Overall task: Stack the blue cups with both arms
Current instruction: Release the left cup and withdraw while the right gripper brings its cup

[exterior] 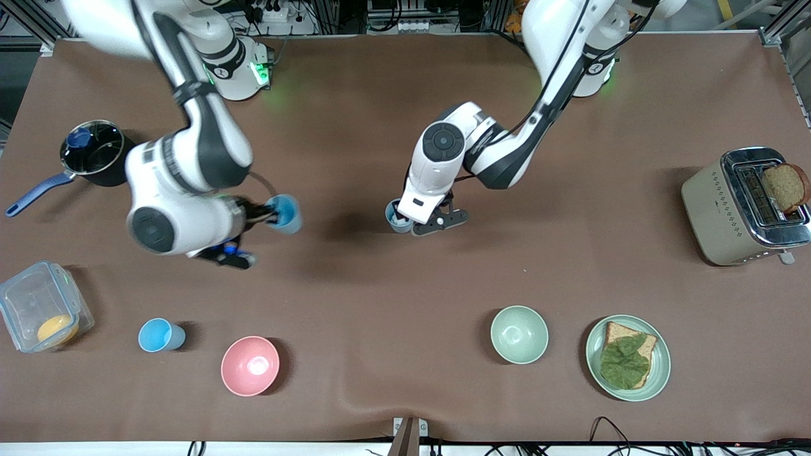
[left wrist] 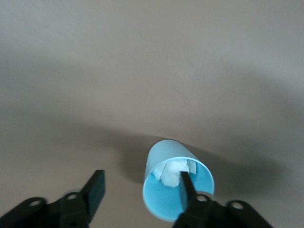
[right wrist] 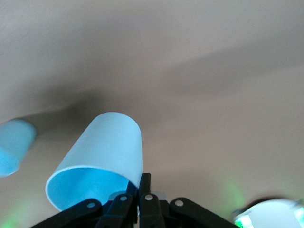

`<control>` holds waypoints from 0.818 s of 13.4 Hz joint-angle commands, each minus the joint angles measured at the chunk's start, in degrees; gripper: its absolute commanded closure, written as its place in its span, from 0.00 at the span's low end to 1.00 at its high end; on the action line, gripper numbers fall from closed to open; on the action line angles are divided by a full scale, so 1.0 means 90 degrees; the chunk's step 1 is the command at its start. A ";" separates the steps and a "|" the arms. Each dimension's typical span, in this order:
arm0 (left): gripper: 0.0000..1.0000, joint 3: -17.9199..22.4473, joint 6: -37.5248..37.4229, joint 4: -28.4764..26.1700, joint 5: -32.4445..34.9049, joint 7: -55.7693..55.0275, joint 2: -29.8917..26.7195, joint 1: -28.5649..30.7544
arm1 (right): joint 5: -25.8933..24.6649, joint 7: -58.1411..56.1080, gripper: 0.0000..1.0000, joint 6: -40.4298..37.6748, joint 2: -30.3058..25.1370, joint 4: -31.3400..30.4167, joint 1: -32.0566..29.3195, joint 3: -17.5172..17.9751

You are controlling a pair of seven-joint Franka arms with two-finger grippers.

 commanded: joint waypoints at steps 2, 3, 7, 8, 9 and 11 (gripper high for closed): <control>0.00 0.0029 -0.1549 0.0159 0.0364 0.0238 -0.1370 0.0636 | 0.1030 0.1550 1.00 0.0250 -0.0219 -0.0068 0.0847 -0.0061; 0.00 0.0029 -0.1843 0.0168 0.0365 0.0617 -0.1654 0.0928 | 0.1129 0.1931 1.00 0.0445 -0.0200 -0.0028 0.1072 -0.0061; 0.00 0.0000 -0.2663 0.0178 0.0356 0.2130 -0.2758 0.2314 | 0.1160 0.2686 1.00 0.1586 0.0014 -0.0018 0.1923 -0.0071; 0.00 0.0019 -0.2898 0.0178 0.0336 0.2647 -0.2944 0.2598 | 0.1169 0.2697 1.00 0.1783 0.0112 -0.0018 0.2011 -0.0071; 0.00 0.0000 -0.3084 0.0178 0.0278 0.3300 -0.3101 0.3036 | 0.1169 0.2697 1.00 0.1901 0.0200 -0.0009 0.2070 -0.0071; 0.00 0.0009 -0.3300 0.0168 0.0268 0.4580 -0.3375 0.3769 | 0.1140 0.2678 1.00 0.1999 0.0356 0.0021 0.2168 -0.0071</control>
